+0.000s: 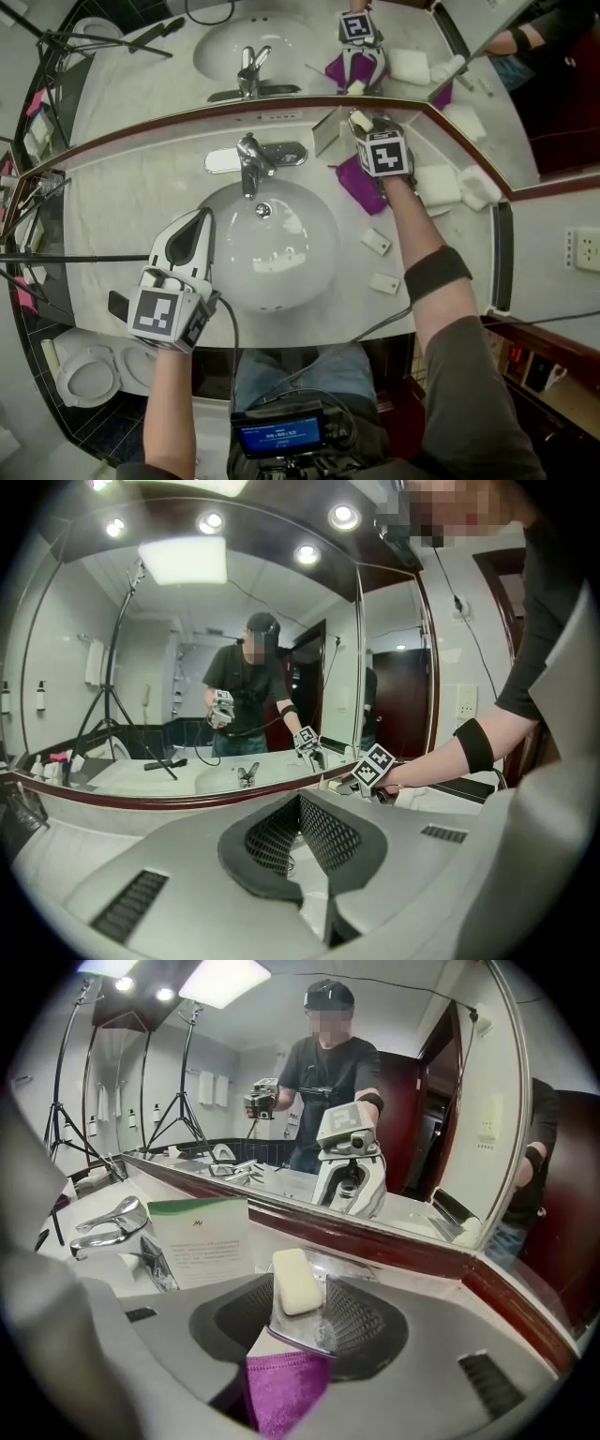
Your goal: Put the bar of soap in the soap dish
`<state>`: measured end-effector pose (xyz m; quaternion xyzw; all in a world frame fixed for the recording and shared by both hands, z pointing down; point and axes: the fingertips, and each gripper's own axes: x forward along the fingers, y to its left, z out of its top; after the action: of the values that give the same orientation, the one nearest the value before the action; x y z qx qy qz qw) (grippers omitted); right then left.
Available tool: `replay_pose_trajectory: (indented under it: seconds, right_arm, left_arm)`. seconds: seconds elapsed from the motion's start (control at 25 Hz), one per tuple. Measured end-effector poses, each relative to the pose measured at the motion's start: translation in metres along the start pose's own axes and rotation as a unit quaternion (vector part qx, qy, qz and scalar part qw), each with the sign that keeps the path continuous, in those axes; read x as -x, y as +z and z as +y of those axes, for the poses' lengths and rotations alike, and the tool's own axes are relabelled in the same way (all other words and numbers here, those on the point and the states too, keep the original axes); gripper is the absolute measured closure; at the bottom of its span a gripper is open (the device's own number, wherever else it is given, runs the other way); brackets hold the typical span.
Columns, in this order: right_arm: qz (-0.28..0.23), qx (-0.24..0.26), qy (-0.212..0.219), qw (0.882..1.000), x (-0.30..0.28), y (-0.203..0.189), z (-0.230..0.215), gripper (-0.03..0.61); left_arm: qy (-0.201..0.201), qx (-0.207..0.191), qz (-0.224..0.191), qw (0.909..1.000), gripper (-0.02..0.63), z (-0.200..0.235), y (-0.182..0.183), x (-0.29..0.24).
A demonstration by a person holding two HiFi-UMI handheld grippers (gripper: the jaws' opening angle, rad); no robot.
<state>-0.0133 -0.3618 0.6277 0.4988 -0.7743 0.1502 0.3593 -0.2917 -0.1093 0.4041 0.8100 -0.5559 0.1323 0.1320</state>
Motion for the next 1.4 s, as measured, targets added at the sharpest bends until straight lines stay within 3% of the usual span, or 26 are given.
replay_pose_trajectory:
  seconds: [0.56, 1.0, 1.4]
  right_arm:
    - [-0.045, -0.045, 0.006, 0.998, 0.049, 0.019, -0.004, 0.387]
    - [-0.108, -0.053, 0.034, 0.992, 0.151, 0.038, 0.014, 0.530]
    - [-0.146, -0.111, 0.029, 0.983, 0.250, 0.018, 0.033, 0.561]
  left_arm:
    - [0.004, -0.015, -0.001, 0.9999, 0.613, -0.007, 0.007, 0.019]
    - [-0.006, -0.033, -0.005, 0.9994, 0.613, -0.005, 0.018, 0.039]
    - [-0.033, -0.039, -0.014, 0.9986, 0.613, -0.011, 0.025, 0.051]
